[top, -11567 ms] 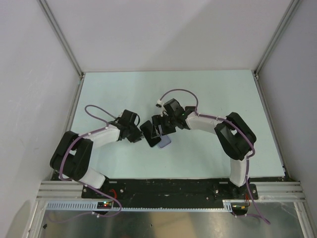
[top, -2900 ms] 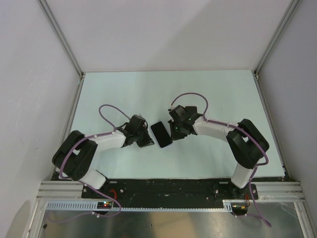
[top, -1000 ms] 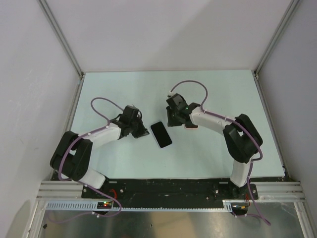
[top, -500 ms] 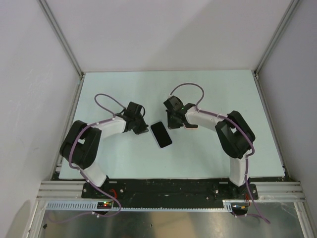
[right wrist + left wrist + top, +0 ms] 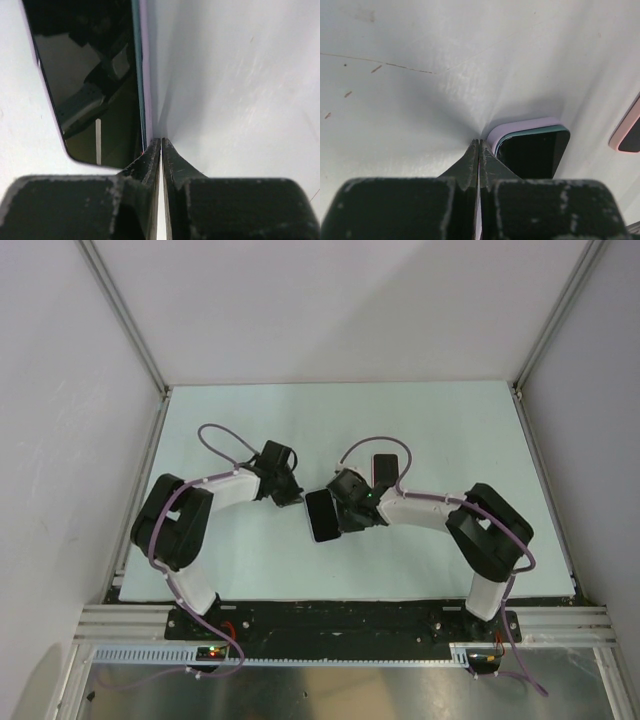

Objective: Put the phone into the phone case

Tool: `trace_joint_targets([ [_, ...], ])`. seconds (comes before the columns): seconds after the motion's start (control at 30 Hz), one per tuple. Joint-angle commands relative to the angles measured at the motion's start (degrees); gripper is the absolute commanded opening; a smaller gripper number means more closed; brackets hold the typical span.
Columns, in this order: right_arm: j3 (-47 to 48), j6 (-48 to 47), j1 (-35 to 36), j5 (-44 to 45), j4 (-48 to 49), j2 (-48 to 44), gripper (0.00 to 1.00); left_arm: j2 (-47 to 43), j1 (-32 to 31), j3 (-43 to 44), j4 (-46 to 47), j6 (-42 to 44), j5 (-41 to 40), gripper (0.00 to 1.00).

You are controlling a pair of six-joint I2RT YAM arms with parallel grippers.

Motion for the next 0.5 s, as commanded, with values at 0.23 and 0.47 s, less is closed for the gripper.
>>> trace_joint_targets([
  [0.23, -2.9, 1.5, -4.1, -1.8, 0.4, -8.4, 0.1, 1.3, -1.8, 2.8, 0.0, 5.2, 4.9, 0.0],
  [0.47, 4.0, -0.9, -9.6, -5.4, 3.1, -5.3, 0.11, 4.8, -2.9, 6.4, -1.0, 7.4, 8.5, 0.0],
])
